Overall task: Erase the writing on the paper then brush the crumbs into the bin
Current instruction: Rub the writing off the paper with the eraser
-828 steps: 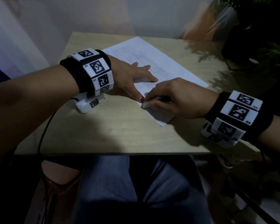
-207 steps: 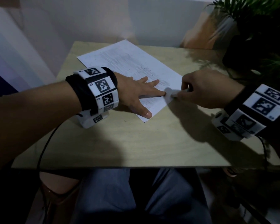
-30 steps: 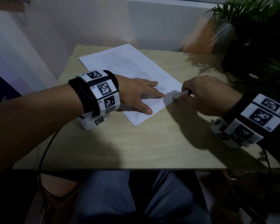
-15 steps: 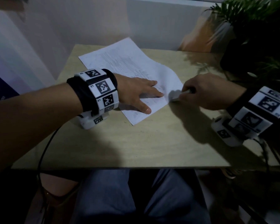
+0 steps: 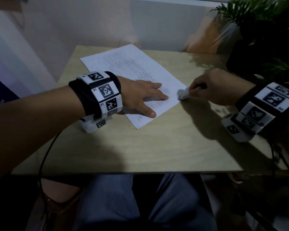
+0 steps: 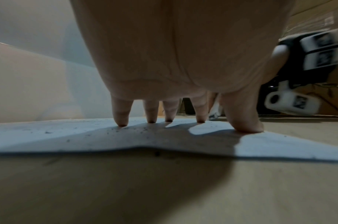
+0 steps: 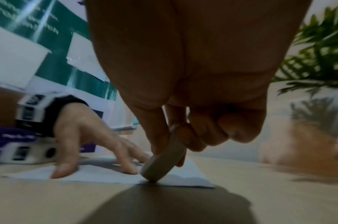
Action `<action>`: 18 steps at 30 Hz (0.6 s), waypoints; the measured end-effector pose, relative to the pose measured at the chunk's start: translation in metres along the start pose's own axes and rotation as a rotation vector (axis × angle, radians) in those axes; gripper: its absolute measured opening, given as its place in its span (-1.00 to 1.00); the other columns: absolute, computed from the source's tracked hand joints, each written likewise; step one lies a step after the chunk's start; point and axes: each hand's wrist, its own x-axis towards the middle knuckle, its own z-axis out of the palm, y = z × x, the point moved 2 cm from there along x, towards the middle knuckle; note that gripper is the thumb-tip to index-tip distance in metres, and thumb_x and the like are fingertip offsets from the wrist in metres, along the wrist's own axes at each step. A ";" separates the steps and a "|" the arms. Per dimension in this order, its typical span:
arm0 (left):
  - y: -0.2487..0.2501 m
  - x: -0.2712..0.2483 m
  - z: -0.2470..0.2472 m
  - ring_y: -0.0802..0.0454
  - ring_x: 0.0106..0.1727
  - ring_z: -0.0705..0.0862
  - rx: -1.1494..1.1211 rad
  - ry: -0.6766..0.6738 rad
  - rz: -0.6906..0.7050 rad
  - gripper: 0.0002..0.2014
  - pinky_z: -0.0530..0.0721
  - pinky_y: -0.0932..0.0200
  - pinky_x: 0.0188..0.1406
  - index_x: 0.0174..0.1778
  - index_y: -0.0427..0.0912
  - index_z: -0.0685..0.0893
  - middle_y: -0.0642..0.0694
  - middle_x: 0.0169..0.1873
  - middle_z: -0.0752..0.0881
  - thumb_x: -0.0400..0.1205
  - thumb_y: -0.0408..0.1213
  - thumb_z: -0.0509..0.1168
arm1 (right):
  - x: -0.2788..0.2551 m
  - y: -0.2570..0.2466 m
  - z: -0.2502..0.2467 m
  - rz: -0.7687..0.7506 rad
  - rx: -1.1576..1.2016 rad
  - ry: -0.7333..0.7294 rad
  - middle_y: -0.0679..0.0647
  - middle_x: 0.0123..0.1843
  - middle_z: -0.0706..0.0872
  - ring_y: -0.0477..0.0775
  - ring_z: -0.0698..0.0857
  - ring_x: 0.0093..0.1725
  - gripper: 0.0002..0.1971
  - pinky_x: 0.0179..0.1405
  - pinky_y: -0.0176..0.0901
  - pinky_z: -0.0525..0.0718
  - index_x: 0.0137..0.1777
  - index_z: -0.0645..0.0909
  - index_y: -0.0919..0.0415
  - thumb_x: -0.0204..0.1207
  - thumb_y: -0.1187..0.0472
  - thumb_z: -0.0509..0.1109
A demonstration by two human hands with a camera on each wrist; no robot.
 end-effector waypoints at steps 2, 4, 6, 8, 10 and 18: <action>-0.002 0.000 0.002 0.03 0.80 -0.11 -0.005 0.009 0.003 -0.21 -0.06 -0.08 0.77 0.76 0.42 0.03 0.11 0.81 -0.18 0.65 0.32 0.26 | 0.003 0.008 -0.007 0.080 -0.068 0.001 0.16 0.06 0.82 0.26 0.72 0.03 -0.78 -0.01 0.01 0.64 0.05 0.81 0.13 0.62 0.02 0.42; -0.001 0.001 0.001 0.02 0.81 -0.11 0.000 0.011 0.005 -0.22 -0.07 -0.07 0.77 0.75 0.42 0.04 0.10 0.81 -0.18 0.65 0.32 0.26 | 0.001 0.001 -0.008 0.051 -0.117 0.071 0.17 0.03 0.81 0.33 0.71 0.05 -0.80 -0.03 0.04 0.65 0.01 0.79 0.13 0.62 0.04 0.40; 0.001 0.001 -0.001 0.02 0.81 -0.12 -0.001 -0.005 -0.006 -0.22 -0.08 -0.10 0.77 0.75 0.41 0.03 0.10 0.81 -0.19 0.66 0.30 0.26 | -0.003 -0.014 -0.003 -0.050 -0.051 0.090 0.10 -0.11 0.77 0.24 0.70 -0.07 -0.81 -0.15 -0.04 0.53 -0.01 0.77 0.12 0.62 0.04 0.41; 0.002 0.000 -0.003 0.02 0.81 -0.13 -0.003 -0.018 -0.016 -0.22 -0.08 -0.15 0.78 0.75 0.40 0.02 0.11 0.80 -0.19 0.66 0.29 0.26 | -0.007 -0.026 0.003 -0.090 0.035 0.027 0.00 -0.23 0.69 0.10 0.61 -0.20 -0.81 -0.20 -0.11 0.41 0.00 0.80 0.11 0.62 0.04 0.42; 0.002 0.000 -0.003 0.03 0.81 -0.13 -0.008 -0.012 -0.011 -0.21 -0.07 -0.15 0.78 0.76 0.39 0.03 0.12 0.80 -0.19 0.65 0.30 0.27 | -0.003 -0.020 0.003 -0.049 0.032 -0.006 0.05 -0.21 0.74 0.11 0.61 -0.20 -0.77 -0.17 -0.07 0.49 0.01 0.81 0.16 0.63 0.03 0.42; 0.003 0.000 -0.003 0.06 0.80 -0.14 -0.007 -0.006 -0.011 -0.19 -0.09 -0.11 0.78 0.78 0.35 0.03 0.12 0.80 -0.19 0.66 0.29 0.28 | 0.005 -0.008 -0.002 0.026 -0.082 0.062 0.18 -0.07 0.80 0.29 0.69 -0.07 -0.73 -0.14 -0.01 0.59 -0.04 0.79 0.17 0.65 -0.01 0.38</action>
